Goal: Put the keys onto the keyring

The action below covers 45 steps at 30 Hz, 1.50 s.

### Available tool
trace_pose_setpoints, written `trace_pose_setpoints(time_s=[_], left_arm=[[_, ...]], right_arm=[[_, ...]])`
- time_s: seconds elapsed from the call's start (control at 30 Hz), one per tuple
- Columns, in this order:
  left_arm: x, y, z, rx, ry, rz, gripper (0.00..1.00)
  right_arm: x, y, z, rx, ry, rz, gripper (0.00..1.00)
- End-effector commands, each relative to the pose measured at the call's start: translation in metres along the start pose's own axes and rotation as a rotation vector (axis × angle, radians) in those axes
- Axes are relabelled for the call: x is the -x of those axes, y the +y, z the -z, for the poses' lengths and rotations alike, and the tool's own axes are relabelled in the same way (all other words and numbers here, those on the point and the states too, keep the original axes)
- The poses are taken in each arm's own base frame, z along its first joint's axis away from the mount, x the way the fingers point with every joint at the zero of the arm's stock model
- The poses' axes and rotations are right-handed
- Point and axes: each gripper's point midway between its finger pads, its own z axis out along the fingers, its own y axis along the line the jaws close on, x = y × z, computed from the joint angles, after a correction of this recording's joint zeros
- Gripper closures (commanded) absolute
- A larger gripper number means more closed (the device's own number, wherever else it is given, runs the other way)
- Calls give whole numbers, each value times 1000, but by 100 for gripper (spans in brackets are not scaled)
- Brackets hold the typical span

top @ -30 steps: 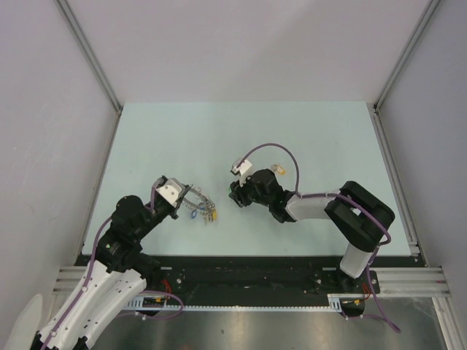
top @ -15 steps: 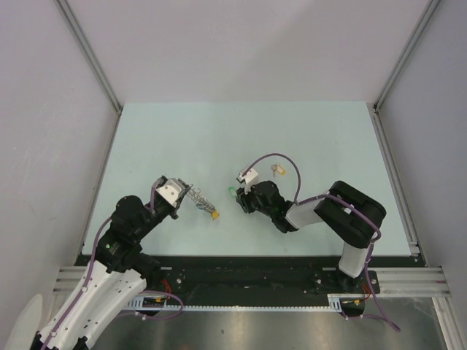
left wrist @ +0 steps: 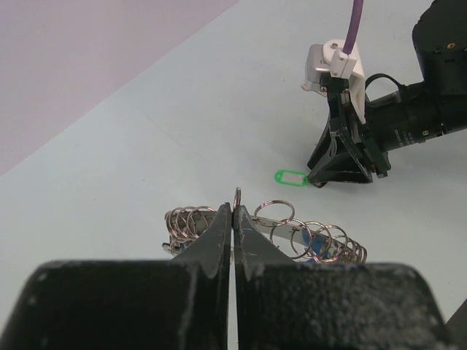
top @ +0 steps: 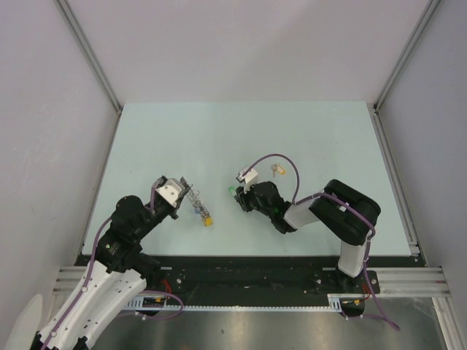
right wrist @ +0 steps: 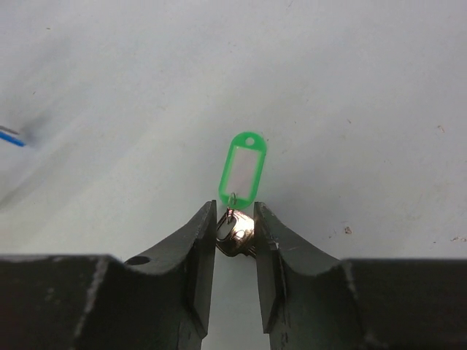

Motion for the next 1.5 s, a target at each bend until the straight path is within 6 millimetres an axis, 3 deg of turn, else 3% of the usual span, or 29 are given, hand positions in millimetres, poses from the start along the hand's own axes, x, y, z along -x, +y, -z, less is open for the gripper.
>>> trace_pose_setpoints(time_s=[0.0,0.63,0.87,1.0,1.23,1.27,1.33,1.4,1.43,1.47], left_arm=[[23,7,1,28,-86,1,100],[24,6,0,22,-87,1,100],[23,5,-1,17,-84,1,100],[23,4,-1,10,-86,3,100],[23,-6,-5,-52,-84,-2,100],[24,-7,-6,-63,-84,-4,100],[25,-15,-10,-112,-85,-12,99],[28,-23,-13,-172,-87,-17,100],[30,-26,-14,-194,-93,-27,100],[36,-28,-14,-214,-105,-31,100]], right_arm=[[4,-3,-4,-18,-43,-15,69],[-5,-7,-8,-23,-30,-24,77],[-4,-8,-8,-29,-33,-26,98],[3,-2,-5,-4,-49,-6,100],[29,9,17,54,-85,47,100],[44,10,23,64,-114,74,100],[47,17,32,112,-95,114,100],[67,21,45,145,-127,140,100],[65,22,50,158,-104,151,100],[83,24,61,170,-142,162,100]])
